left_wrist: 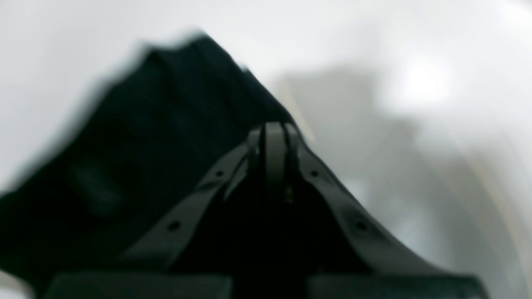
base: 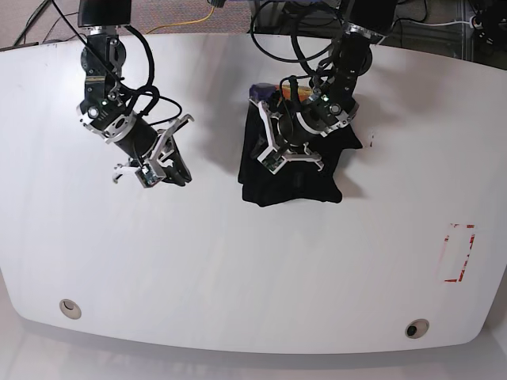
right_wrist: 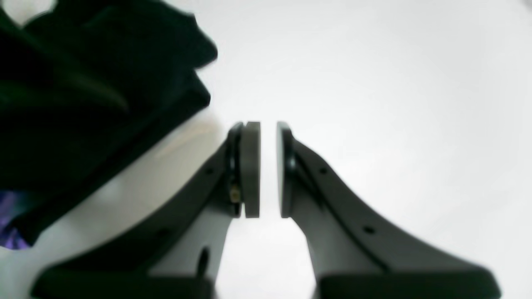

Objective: Layout the t-shirt on the table in an organized manner, then fold the t-shirt properly
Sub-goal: 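Carry the folded bundle with the left gripper toward the table edge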

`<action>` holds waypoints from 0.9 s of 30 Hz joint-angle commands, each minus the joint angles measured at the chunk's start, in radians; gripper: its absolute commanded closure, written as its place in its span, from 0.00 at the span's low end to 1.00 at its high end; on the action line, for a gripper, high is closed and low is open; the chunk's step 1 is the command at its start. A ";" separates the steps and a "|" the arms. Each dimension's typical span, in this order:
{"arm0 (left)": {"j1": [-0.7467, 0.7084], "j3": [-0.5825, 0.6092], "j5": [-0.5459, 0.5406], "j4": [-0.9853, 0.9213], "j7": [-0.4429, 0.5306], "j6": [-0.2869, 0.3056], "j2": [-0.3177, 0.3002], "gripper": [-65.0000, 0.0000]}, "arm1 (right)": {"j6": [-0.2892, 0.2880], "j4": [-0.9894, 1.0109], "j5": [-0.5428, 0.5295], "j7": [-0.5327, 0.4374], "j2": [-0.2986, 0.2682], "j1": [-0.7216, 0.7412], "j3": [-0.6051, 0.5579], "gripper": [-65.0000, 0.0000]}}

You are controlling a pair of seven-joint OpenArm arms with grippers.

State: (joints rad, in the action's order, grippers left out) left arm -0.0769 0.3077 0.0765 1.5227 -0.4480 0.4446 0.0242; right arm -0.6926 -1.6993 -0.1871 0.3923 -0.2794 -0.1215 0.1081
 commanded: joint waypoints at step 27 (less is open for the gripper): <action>-0.100 -0.457 -0.017 0.037 0.073 0.136 -0.287 1.00 | -0.006 -0.241 -0.021 0.093 0.002 -0.129 0.227 0.90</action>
State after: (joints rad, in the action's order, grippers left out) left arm -0.1707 -0.1070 0.0486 1.5341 -0.3645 0.5682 -0.2504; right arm -0.7002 -1.9194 -0.1902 0.5091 -0.2707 -0.2569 0.3283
